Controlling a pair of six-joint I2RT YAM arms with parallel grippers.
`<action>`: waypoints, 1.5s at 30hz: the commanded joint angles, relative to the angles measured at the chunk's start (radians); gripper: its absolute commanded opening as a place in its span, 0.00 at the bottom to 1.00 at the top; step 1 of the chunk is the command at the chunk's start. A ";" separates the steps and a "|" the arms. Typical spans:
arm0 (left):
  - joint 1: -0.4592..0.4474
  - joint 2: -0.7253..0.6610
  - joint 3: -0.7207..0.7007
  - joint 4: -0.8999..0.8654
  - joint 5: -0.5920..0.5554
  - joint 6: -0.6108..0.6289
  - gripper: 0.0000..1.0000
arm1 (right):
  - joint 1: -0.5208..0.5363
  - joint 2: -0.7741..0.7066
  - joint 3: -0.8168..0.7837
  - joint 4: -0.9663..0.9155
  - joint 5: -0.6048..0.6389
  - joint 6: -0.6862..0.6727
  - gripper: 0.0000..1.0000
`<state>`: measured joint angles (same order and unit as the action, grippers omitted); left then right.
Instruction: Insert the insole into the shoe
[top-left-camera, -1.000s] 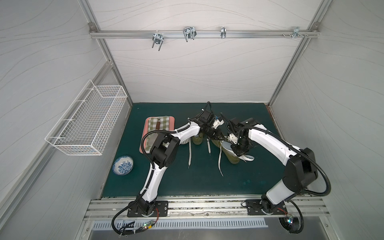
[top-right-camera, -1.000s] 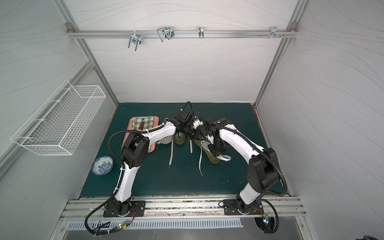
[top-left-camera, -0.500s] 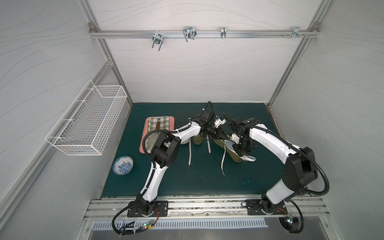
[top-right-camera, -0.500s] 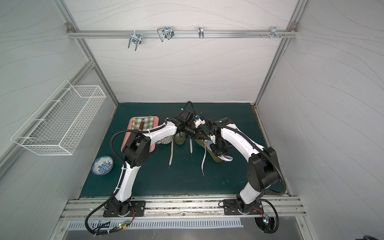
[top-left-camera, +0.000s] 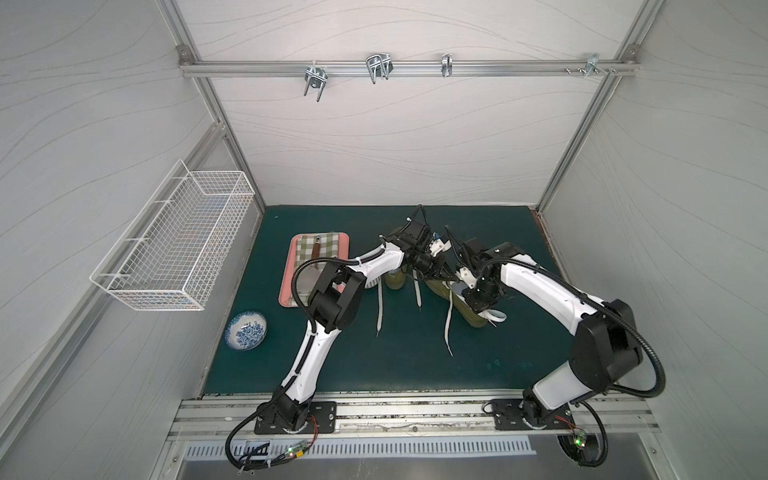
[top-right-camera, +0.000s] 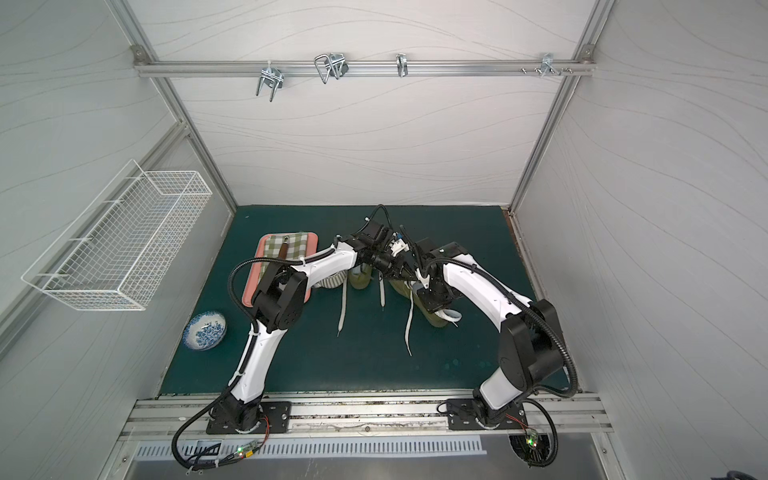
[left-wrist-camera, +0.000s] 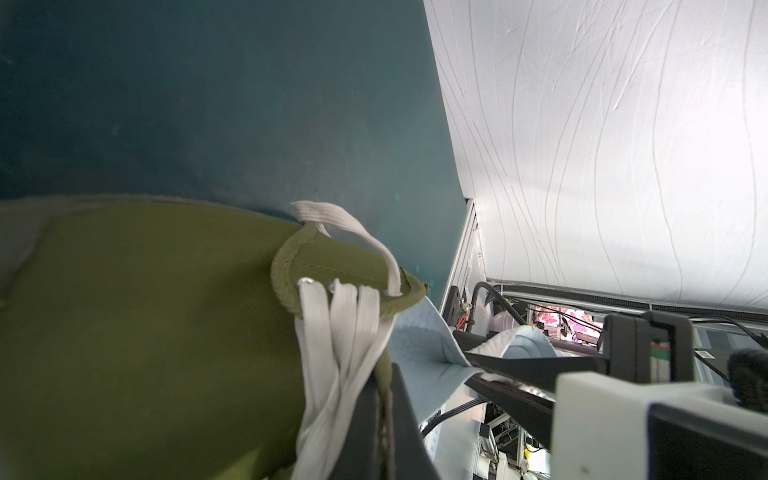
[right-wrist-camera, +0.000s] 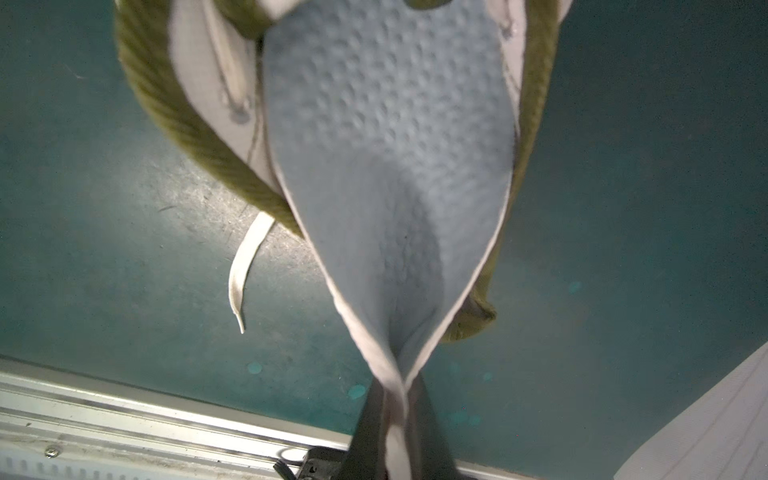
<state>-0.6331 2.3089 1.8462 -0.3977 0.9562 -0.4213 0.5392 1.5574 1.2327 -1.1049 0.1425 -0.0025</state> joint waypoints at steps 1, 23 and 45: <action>-0.002 0.012 0.047 0.029 0.020 0.013 0.00 | 0.007 -0.044 -0.032 0.089 0.013 -0.069 0.05; 0.007 0.042 0.048 0.022 0.010 -0.009 0.00 | -0.023 -0.082 -0.190 0.373 -0.034 -0.250 0.05; 0.006 0.029 0.006 0.046 -0.032 -0.024 0.00 | 0.000 -0.049 -0.223 0.413 0.065 -0.275 0.21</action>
<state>-0.6216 2.3348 1.8542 -0.3920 0.9230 -0.4465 0.5289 1.4998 1.0149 -0.7265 0.1764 -0.2443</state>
